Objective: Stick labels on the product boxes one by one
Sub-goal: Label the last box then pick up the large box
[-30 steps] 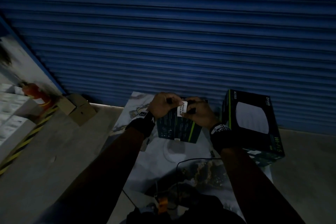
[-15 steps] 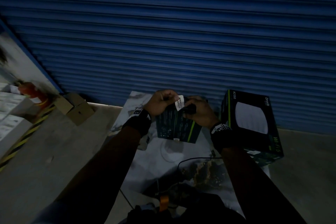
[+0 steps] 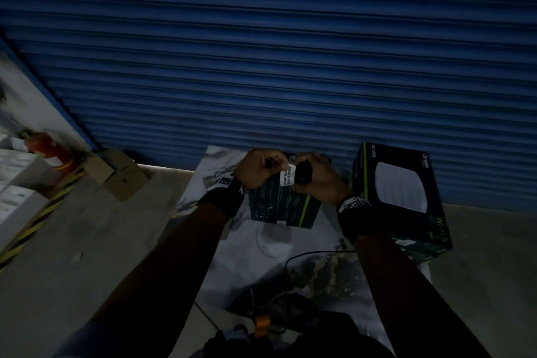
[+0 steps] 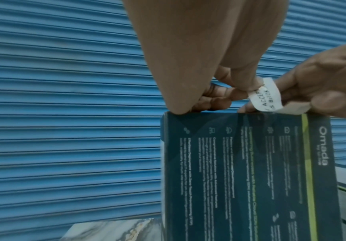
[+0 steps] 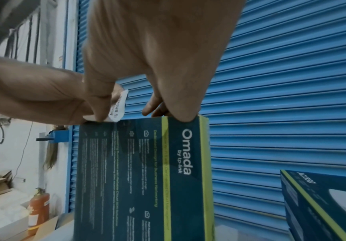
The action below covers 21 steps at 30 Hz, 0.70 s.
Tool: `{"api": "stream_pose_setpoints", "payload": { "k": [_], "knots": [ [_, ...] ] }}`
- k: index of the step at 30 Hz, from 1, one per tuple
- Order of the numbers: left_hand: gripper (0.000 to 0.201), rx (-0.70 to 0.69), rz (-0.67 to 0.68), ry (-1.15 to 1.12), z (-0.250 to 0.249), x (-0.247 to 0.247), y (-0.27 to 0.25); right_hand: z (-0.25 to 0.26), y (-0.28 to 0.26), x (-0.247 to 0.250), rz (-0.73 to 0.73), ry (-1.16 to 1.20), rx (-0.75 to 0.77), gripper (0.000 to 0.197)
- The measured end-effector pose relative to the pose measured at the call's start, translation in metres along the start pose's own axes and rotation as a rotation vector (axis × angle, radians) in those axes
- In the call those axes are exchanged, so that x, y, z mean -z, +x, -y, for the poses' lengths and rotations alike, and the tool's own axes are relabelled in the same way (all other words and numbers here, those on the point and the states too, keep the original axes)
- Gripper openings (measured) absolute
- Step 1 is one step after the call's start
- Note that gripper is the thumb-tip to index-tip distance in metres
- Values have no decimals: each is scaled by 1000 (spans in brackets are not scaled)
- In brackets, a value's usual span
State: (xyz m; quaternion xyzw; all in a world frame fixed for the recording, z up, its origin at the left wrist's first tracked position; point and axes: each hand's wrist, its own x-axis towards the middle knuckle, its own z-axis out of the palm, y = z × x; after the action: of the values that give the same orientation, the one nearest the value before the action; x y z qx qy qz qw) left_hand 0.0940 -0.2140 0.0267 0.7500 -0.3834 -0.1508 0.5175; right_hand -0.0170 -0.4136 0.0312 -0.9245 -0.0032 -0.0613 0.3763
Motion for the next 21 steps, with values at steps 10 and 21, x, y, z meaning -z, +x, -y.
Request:
{"api": "stream_pose_setpoints", "payload": {
  "k": [10, 21],
  "knots": [
    [15, -76, -39, 51, 2, 1, 1, -2, 3, -5, -24, -3, -4, 75],
    [14, -67, -81, 65, -1, -3, 1, -4, 1, -29, -254, -146, 19, 49]
  ]
}}
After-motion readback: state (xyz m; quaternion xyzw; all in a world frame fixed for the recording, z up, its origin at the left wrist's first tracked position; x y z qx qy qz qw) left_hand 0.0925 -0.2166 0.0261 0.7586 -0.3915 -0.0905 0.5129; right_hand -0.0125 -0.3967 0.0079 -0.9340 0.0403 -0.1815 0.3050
